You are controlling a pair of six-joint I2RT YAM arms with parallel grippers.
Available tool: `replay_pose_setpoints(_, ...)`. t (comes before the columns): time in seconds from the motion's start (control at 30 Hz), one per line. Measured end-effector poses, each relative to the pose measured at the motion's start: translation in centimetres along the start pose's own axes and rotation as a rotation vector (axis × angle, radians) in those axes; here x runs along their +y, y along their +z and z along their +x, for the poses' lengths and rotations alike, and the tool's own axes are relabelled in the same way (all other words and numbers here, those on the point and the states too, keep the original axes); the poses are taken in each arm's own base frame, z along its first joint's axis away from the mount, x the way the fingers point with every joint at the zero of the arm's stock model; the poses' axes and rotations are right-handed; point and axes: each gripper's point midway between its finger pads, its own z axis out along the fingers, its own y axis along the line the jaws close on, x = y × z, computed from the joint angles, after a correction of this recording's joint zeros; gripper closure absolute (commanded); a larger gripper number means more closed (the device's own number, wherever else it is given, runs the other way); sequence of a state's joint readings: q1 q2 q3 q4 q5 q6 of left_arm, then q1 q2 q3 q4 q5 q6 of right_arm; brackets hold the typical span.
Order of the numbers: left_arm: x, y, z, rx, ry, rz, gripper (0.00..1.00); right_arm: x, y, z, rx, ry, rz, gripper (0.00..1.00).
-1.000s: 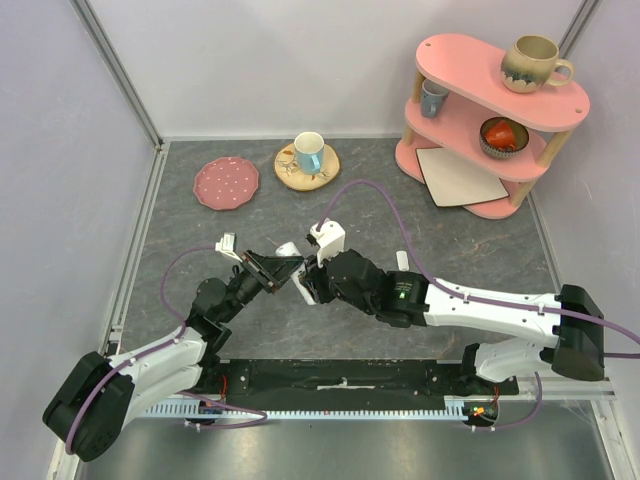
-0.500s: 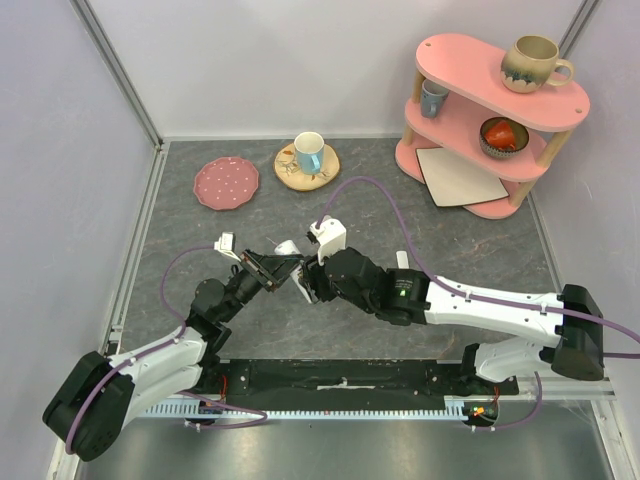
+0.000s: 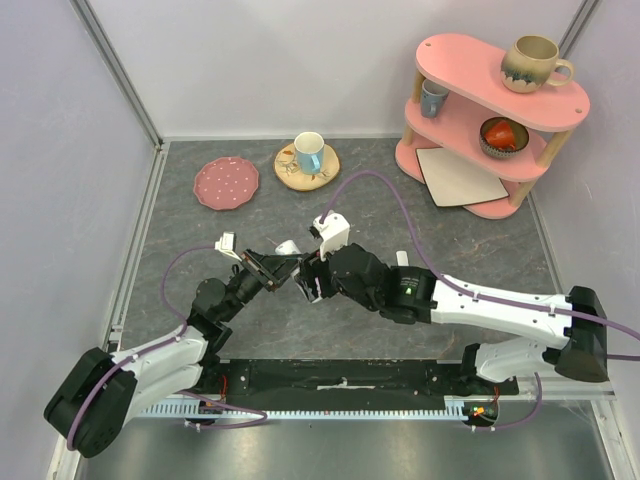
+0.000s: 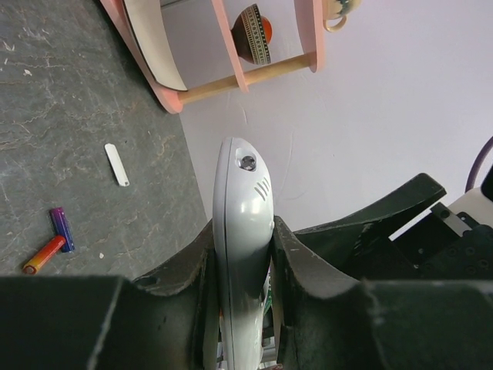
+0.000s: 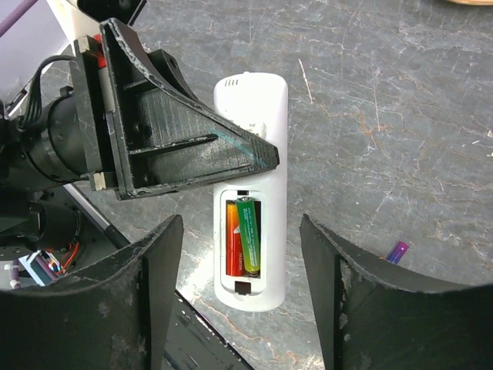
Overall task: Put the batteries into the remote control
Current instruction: Load the battery into the remote control.
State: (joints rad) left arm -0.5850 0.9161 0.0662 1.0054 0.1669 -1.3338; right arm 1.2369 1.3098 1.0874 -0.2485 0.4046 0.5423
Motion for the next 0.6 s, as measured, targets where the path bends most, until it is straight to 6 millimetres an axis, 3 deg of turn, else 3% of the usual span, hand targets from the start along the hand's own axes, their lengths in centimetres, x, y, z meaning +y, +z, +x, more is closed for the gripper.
replay_pose_setpoints(0.27,0.0,0.0,0.1,0.002,0.0,0.001,0.98,-1.0,-2.0,-2.9,-0.094,0.108,0.006,0.12)
replay_pose_setpoints(0.37,-0.1,0.0,0.0,0.001,0.001,0.007,0.98,-3.6,-3.2,-4.4,-0.152,0.235,0.001,0.11)
replay_pose_setpoints(0.47,-0.4,0.0,0.0,0.0,0.003,0.018,0.98,-6.4,-3.2,-5.2,-0.172,0.358,-0.009,0.1)
replay_pose_setpoints(0.53,-0.6,0.0,0.0,0.003,0.004,0.027,0.98,-6.7,-2.4,-4.6,-0.147,0.409,-0.038,0.09)
replay_pose_setpoints(0.6,-0.8,0.0,0.2,0.011,0.006,0.039,0.98,-5.7,-1.7,-3.2,-0.093,0.433,-0.095,0.09)
